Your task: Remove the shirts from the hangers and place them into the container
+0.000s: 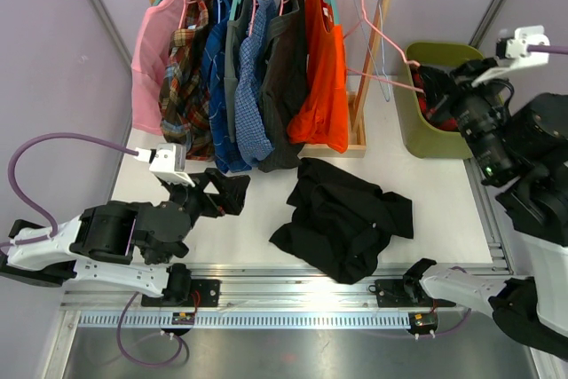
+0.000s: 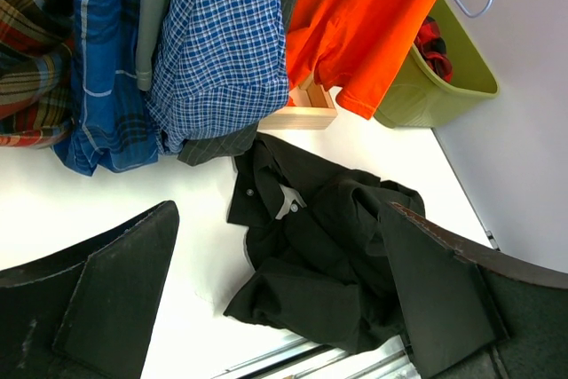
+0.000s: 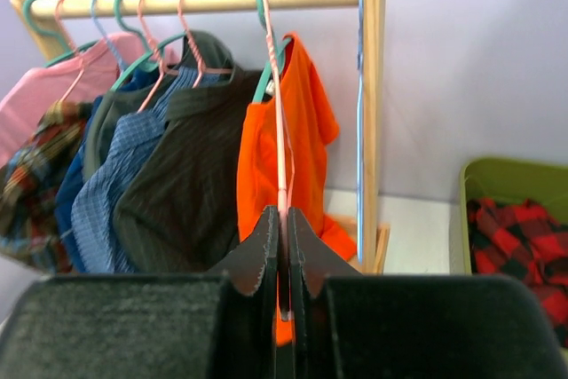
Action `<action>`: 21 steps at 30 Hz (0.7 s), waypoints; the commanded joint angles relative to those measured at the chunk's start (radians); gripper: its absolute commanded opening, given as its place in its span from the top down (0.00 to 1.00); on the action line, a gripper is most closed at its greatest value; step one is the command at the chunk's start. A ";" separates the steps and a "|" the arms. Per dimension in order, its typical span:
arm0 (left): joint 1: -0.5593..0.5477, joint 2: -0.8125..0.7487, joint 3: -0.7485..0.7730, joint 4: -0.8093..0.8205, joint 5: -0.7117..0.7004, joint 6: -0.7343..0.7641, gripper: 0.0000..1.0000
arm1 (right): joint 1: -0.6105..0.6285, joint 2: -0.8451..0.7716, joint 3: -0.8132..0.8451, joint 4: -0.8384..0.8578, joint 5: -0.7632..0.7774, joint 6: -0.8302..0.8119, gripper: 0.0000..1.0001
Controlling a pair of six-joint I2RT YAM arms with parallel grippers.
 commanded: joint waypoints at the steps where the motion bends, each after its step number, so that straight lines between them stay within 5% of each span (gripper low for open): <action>1: -0.006 -0.012 -0.007 0.006 0.002 -0.060 0.01 | -0.006 0.045 -0.009 0.243 0.069 -0.076 1.00; 13: -0.008 -0.038 -0.032 -0.043 0.007 -0.115 0.01 | -0.004 0.135 -0.080 0.536 0.239 -0.179 1.00; 21: -0.008 -0.044 -0.040 -0.065 0.007 -0.144 0.01 | -0.006 0.146 -0.081 0.483 0.256 -0.150 1.00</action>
